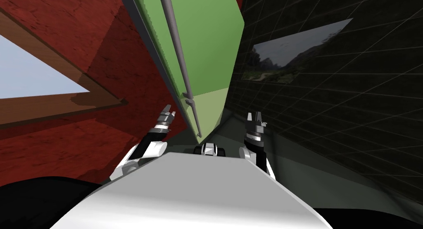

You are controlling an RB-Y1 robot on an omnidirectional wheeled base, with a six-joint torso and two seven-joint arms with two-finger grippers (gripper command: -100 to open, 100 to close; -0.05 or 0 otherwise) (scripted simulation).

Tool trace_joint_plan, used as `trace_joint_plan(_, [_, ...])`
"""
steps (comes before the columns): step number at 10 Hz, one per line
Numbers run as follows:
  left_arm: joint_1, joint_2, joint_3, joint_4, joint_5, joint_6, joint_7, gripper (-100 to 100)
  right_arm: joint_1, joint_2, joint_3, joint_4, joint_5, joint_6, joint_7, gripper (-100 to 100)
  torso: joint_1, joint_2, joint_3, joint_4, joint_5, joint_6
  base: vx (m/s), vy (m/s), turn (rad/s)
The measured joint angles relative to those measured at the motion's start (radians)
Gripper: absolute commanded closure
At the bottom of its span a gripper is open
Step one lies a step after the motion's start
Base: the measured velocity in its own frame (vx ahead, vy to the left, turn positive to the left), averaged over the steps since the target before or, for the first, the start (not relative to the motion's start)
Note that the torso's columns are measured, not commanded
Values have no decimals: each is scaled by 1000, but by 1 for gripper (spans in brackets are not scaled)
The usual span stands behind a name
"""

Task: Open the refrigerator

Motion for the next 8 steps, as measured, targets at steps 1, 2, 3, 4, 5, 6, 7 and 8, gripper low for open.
trace_joint_plan(1, [1, 13, 9, -11, 3, 25, 6, -100, 0, 0, 0, 0, 0, 0, 0, 0, 0, 0, 0, 0, 0, 0, -19, -52, -71])
trace_joint_plan(2, [4, 25, 17, -21, 5, 46, 11, -100, 0, 0, 0, 0, 0, 0, 0, 0, -1, 0, 0, 0, 0, 0, -18, -46, -72])
trace_joint_plan(3, [4, 38, 25, -28, 8, 68, 16, -100, 0, 0, 0, 0, 0, 0, 0, 0, 0, 0, 0, 0, 0, 0, -15, -37, -70])
trace_joint_plan(4, [2, 49, 31, -36, 9, 91, 21, -100, 0, 0, 0, 0, 0, 0, 0, 0, 0, 0, 0, 0, 0, 0, -18, -37, -59])
trace_joint_plan(5, [6, 61, 39, -45, 12, 112, 25, -100, 0, 0, 0, 0, 0, 0, 0, 0, 0, 0, 0, 0, 0, 0, -15, -38, -46])
trace_joint_plan(6, [6, 75, 46, -50, 14, 133, 30, -100, 0, 0, 0, 0, 0, 0, 0, 0, 0, 0, 0, 0, 0, 0, -16, -42, -56])
trace_joint_plan(7, [6, 91, 55, -57, 17, 155, 36, -100, 0, 0, 0, 0, 0, 0, 0, 0, -1, 0, 0, 0, 0, 0, -15, -46, -65])
trace_joint_plan(8, [6, 106, 63, -61, 19, 177, 41, -100, 0, 0, 0, 0, 0, 0, 0, 0, -1, 0, 0, 0, 0, 0, -18, -41, -68])
